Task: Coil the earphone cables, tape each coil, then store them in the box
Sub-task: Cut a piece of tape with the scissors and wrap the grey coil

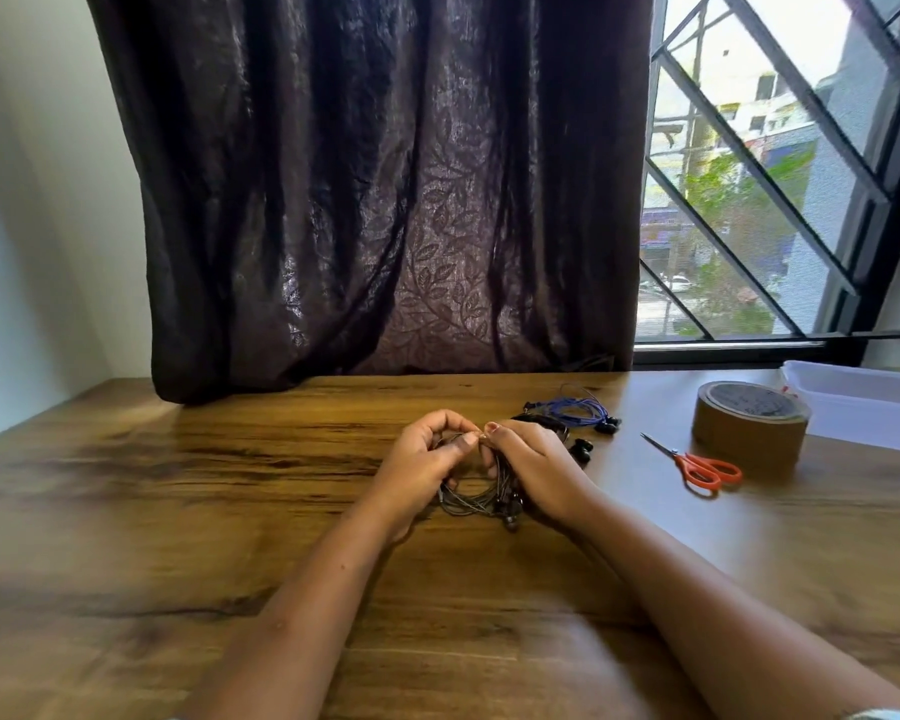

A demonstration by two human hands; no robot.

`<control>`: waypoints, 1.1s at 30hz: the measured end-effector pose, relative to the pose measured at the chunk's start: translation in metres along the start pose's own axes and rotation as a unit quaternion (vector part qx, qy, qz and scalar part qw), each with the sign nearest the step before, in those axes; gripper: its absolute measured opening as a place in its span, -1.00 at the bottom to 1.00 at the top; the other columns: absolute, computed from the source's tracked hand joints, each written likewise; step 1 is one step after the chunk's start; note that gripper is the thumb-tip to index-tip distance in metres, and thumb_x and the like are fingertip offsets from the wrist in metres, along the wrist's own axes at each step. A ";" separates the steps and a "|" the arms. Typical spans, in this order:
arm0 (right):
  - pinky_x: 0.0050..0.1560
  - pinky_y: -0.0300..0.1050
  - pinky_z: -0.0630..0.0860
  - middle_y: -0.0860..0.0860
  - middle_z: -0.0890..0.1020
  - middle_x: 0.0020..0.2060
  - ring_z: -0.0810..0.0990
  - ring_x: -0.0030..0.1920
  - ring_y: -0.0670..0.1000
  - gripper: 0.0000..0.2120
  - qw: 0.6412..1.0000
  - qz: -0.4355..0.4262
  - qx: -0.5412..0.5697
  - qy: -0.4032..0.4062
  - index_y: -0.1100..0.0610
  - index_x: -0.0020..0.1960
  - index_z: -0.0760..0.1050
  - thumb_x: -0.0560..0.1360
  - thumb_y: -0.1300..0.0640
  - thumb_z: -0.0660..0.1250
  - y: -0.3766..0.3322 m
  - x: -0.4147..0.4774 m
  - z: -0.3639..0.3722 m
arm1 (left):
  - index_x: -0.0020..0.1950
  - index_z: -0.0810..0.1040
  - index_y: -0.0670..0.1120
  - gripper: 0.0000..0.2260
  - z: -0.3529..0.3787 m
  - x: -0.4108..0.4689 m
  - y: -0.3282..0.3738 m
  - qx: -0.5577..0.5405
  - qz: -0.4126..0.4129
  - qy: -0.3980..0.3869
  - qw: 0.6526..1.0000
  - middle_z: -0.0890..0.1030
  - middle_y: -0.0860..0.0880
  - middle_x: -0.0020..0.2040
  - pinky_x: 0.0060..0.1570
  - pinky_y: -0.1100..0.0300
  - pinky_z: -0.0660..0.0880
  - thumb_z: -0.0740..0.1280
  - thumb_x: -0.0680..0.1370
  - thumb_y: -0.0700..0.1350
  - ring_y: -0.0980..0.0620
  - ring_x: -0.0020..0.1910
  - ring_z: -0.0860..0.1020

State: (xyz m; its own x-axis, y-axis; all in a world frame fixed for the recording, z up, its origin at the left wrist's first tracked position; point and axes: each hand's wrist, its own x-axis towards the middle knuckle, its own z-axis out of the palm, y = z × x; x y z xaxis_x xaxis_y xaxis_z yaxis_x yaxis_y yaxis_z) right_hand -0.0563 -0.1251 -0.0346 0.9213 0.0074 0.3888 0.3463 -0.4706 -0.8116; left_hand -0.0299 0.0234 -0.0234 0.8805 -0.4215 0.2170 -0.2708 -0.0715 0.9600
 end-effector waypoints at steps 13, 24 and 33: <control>-0.16 -0.05 0.54 0.02 0.63 -0.37 0.60 -0.32 -0.01 -0.74 0.992 0.051 0.113 -0.002 0.11 -0.14 0.53 0.59 -0.04 0.22 0.006 0.003 0.003 | -0.15 0.53 -0.05 -0.77 0.003 0.006 -0.006 0.006 -0.045 0.072 0.996 0.54 0.05 -0.31 -0.32 0.20 0.38 0.15 0.63 -0.12 0.14 -0.37 0.44; -0.24 -0.16 0.54 0.09 0.65 -0.27 0.62 -0.29 -0.01 -0.91 0.984 0.067 0.164 -0.014 0.12 -0.04 0.40 0.54 0.25 0.30 0.011 0.005 0.002 | -0.11 0.48 -0.15 -0.72 0.002 0.006 0.000 -0.168 -0.131 0.134 0.968 0.59 -0.08 -0.31 -0.43 0.20 0.50 0.10 0.65 -0.04 0.06 -0.45 0.54; -0.25 -0.21 0.55 0.11 0.69 -0.23 0.64 -0.32 -0.03 -0.91 0.987 0.069 0.138 0.034 0.16 -0.02 0.41 0.53 0.22 0.33 0.013 0.005 0.004 | -0.01 0.55 -0.16 -0.93 0.000 0.007 -0.006 -0.036 -0.115 0.118 0.986 0.66 -0.12 -0.14 -0.10 -0.01 0.60 0.33 0.54 -0.18 -0.06 -0.20 0.63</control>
State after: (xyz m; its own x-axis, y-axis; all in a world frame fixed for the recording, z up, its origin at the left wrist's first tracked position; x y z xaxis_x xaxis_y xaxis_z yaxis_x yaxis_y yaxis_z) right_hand -0.0462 -0.1279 -0.0444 0.9522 -0.1034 0.2873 0.2622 -0.2050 -0.9430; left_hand -0.0219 0.0209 -0.0273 0.9836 -0.1795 0.0195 -0.0329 -0.0723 0.9968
